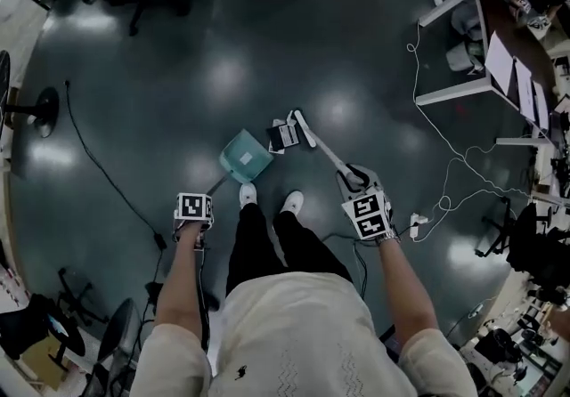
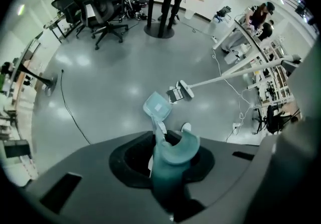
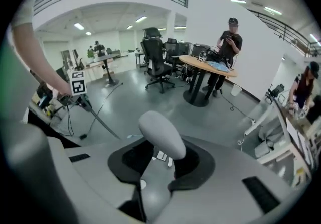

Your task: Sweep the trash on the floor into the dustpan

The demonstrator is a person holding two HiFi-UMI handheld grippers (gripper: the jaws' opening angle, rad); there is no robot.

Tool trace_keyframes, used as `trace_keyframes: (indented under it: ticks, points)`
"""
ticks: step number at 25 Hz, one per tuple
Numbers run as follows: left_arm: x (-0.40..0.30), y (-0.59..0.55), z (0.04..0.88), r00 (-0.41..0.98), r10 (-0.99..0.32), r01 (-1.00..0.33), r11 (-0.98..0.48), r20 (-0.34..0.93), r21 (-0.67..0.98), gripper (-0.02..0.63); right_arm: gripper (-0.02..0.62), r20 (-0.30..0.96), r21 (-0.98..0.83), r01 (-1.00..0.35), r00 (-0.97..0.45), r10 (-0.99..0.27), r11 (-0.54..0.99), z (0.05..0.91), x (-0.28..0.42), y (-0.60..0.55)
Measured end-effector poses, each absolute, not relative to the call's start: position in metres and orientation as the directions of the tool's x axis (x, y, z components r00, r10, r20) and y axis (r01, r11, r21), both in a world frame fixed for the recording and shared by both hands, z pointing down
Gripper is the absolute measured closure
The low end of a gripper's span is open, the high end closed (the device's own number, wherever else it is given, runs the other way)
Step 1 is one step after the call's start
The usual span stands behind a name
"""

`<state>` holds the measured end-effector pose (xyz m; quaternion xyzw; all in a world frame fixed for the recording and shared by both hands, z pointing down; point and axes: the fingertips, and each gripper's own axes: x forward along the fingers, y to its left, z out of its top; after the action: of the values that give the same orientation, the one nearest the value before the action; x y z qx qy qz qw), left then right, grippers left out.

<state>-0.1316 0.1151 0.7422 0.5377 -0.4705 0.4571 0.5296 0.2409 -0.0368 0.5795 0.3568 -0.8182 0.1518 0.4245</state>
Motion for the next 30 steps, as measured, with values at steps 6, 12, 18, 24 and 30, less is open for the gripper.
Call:
trace_keyframes:
  ticks: [6,12,18,24,30]
  points:
    - [-0.15,0.09,0.757,0.139,0.003,-0.986,-0.092,0.99,0.139,0.513,0.48,0.807,0.032,-0.763,-0.362,-0.467,0.646,0.579,0.217,-0.024]
    - [-0.152,0.055,0.773,0.137,0.027,-0.965,-0.221,0.99,0.14,0.514,0.48,0.819,0.011,-0.787,-0.347,-0.458,0.616,0.58,0.19,-0.019]
    - [-0.155,0.038,0.784,0.136,0.033,-0.939,-0.313,0.99,0.14,0.513,0.477,0.824,-0.02,-0.754,-0.385,-0.416,0.656,0.584,0.136,-0.01]
    - [-0.155,0.042,0.794,0.163,0.056,-0.939,-0.298,0.985,0.172,0.514,0.469,0.815,-0.105,-0.74,-0.447,-0.368,0.665,0.577,0.091,0.016]
    - [-0.151,0.04,0.798,0.182,0.05,-0.939,-0.286,0.982,0.189,0.513,0.469,0.788,-0.202,-0.752,-0.505,-0.352,0.627,0.562,0.08,0.028]
